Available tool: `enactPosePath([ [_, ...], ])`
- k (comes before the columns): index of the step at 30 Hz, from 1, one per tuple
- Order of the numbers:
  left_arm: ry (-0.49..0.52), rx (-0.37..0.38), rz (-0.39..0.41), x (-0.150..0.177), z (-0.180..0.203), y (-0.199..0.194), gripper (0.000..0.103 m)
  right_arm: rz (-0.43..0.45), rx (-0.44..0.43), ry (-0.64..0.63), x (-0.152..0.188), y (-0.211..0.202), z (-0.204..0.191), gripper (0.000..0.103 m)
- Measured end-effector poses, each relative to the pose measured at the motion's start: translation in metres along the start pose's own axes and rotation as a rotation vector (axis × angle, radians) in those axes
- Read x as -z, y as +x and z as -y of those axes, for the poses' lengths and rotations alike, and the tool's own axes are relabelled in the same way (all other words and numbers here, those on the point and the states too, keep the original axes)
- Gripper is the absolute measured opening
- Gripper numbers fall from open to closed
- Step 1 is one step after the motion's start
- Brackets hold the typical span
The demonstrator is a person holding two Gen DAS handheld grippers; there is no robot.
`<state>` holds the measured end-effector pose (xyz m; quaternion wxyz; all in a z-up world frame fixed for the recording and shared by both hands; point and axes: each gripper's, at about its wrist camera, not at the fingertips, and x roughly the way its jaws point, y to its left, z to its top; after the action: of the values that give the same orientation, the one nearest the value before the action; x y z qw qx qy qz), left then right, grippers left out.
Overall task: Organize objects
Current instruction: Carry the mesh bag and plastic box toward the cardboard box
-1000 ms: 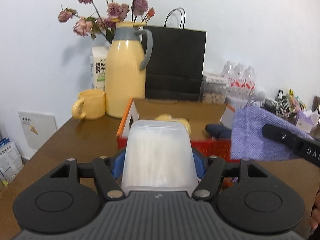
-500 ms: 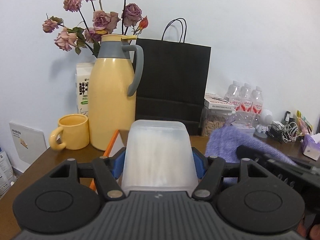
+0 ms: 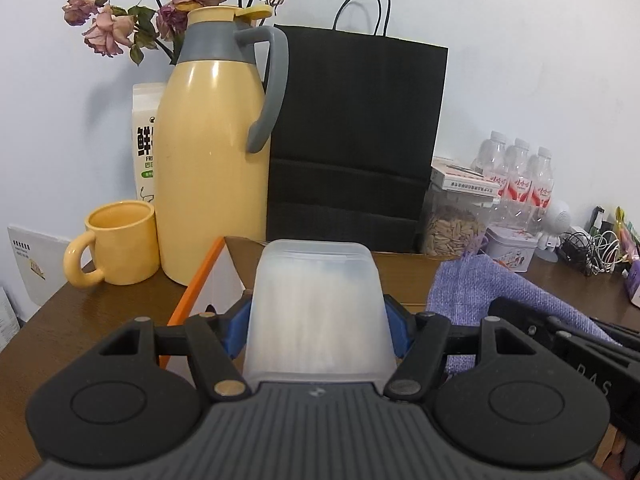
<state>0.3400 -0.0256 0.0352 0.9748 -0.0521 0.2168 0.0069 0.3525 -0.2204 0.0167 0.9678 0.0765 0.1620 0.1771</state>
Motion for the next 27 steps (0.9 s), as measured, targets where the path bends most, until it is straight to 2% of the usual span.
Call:
enactPosePath([
  [2,0.009,-0.005,0.007,0.001,0.001,-0.001,0.068,-0.015,0.003,-0.013,0.003,0.002,0.000,0.009],
  [3,0.011,-0.006,0.013,0.002,0.000,-0.003,0.070,-0.023,0.011,-0.026,0.004,0.003,-0.001,0.015],
  [5,0.017,-0.015,0.031,0.003,0.000,-0.005,0.088,-0.033,0.045,-0.043,0.007,0.005,-0.002,0.018],
  [6,0.023,-0.029,0.044,0.003,0.001,-0.006,0.103,-0.039,0.059,-0.043,0.008,0.006,-0.001,0.025],
  [7,0.027,-0.044,0.060,0.003,0.001,-0.007,0.103,-0.049,0.070,-0.041,0.008,0.006,0.000,0.033],
  [9,0.029,-0.052,0.059,0.002,0.001,-0.007,0.103,-0.051,0.099,-0.039,0.008,0.006,0.002,0.074],
  [11,0.017,-0.047,0.054,0.002,-0.001,-0.006,0.103,-0.041,0.120,-0.045,0.008,0.005,0.003,0.092],
  [12,0.015,-0.049,0.052,0.001,-0.002,-0.006,0.103,-0.038,0.129,-0.048,0.008,0.005,0.003,0.096],
  [14,0.011,-0.050,0.055,0.001,-0.003,-0.007,0.103,-0.035,0.139,-0.052,0.008,0.005,0.003,0.103],
  [21,0.001,-0.052,0.068,0.001,-0.006,-0.010,0.103,-0.052,0.119,-0.067,0.009,0.004,0.000,0.103],
  [27,0.001,-0.034,0.116,0.001,-0.009,-0.025,0.103,-0.053,0.106,-0.082,0.008,-0.002,-0.005,0.103],
])
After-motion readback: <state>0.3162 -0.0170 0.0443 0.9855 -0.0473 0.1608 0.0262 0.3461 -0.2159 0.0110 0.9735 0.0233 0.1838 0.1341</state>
